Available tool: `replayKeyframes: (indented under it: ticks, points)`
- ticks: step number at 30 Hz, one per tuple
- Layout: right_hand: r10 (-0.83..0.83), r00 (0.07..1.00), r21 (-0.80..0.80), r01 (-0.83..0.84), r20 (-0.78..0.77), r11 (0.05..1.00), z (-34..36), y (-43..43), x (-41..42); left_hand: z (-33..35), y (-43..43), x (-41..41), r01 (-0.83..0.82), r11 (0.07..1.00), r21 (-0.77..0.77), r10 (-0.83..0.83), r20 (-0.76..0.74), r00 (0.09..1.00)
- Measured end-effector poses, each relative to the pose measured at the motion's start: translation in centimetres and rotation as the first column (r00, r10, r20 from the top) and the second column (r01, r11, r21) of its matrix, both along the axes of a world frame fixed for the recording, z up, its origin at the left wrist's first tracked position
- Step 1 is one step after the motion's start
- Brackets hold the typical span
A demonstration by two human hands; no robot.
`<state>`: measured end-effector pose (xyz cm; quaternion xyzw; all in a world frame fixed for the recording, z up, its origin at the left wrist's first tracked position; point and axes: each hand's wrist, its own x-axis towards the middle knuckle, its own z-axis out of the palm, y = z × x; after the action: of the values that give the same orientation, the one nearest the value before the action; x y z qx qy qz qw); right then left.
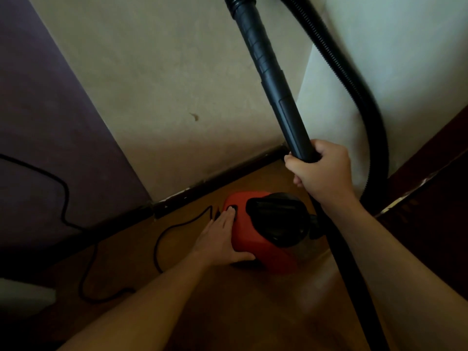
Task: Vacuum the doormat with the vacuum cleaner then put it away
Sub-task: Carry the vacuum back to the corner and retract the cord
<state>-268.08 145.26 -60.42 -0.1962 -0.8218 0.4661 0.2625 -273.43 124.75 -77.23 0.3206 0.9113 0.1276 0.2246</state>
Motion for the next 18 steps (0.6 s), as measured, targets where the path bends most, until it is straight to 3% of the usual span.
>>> replayKeyframes:
  ticks: [9,15,18]
  points:
    - [-0.008,1.0,0.017,0.007,0.009,1.0,0.4,0.0,0.6,0.7,0.1,0.2,-0.06,0.996,0.066,0.054,0.1,0.994]
    - [-0.01,1.0,0.017,0.01,0.007,1.0,1.6,-0.2,1.4,4.7,-0.4,0.8,-0.064,0.991,0.114,0.055,0.077,0.995]
    - [-0.015,1.0,-0.011,0.015,-0.024,1.0,3.0,-1.0,1.9,7.4,-1.3,1.1,-0.07,0.975,0.21,0.07,0.007,0.998]
